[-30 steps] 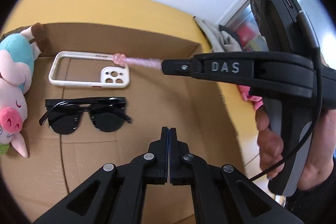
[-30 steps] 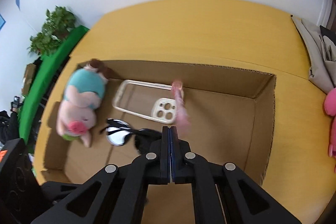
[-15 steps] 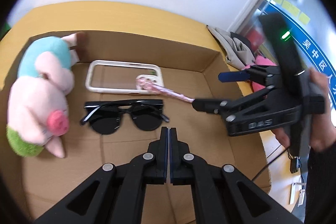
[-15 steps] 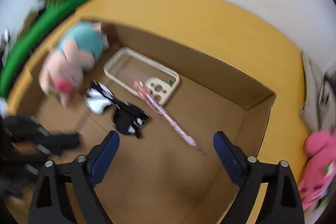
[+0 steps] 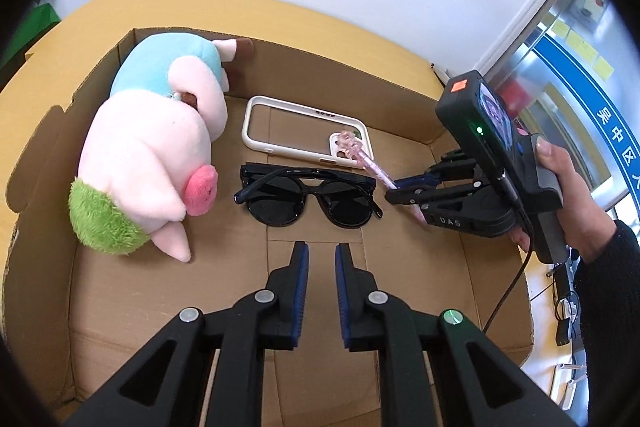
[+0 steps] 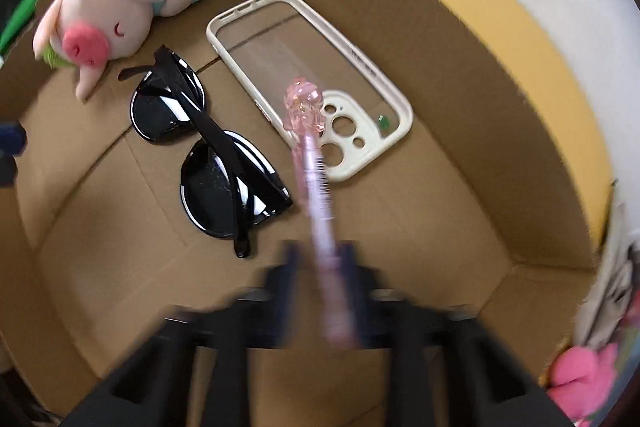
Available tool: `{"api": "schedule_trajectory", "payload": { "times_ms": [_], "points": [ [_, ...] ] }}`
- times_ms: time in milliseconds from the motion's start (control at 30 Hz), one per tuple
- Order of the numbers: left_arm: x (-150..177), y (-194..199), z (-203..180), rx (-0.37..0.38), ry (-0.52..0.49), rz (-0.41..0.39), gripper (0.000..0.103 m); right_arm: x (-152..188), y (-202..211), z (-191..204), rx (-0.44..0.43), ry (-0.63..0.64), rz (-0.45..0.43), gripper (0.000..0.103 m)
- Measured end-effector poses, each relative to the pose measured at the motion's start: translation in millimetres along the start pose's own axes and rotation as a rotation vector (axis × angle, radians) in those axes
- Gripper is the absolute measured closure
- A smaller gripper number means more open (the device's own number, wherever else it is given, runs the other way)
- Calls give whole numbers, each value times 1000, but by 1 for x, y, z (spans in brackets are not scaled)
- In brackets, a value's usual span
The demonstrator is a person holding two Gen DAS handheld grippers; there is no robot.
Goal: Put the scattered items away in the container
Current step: 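Lower the pen into the box and open the right gripper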
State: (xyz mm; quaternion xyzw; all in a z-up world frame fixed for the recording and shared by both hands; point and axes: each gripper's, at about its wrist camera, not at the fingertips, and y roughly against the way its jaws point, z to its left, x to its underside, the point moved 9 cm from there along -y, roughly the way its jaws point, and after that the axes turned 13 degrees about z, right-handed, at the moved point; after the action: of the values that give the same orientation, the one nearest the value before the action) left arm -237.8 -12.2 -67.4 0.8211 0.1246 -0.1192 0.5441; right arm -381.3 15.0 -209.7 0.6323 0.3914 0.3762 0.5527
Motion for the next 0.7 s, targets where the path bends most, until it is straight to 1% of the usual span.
{"api": "schedule_trajectory", "payload": {
  "times_ms": [67,133,200,267,367,433,500,567,600,633,700],
  "points": [
    [-3,0,-2,4,-7,0,90,4,0,-1,-12,-14,-1,92],
    [-7,-2,-6,17,-12,6,90,9,2,-2,-53,-53,-11,92],
    [-13,-6,-12,30,-22,15,90,15,7,-5,-95,-107,-41,92],
    [-20,-13,-19,39,-33,32,90,23,17,-13,-145,-198,-93,92],
    [-29,-26,-31,62,-41,65,90,35,30,-28,-195,-340,-150,92],
    [-37,-36,-40,70,-53,91,90,43,35,-37,-215,-416,-171,92],
    [-52,-52,-51,67,-73,121,90,51,34,-50,-217,-501,-174,92],
    [-66,-70,-61,73,-85,162,79,58,32,-59,-231,-568,-179,92],
    [-73,-81,-66,85,-86,190,68,58,30,-64,-246,-591,-186,92],
    [-80,-94,-71,99,-87,220,60,60,28,-60,-254,-607,-194,92],
    [-88,-115,-79,127,-89,280,58,65,29,-58,-291,-634,-225,92]
  ]
}}
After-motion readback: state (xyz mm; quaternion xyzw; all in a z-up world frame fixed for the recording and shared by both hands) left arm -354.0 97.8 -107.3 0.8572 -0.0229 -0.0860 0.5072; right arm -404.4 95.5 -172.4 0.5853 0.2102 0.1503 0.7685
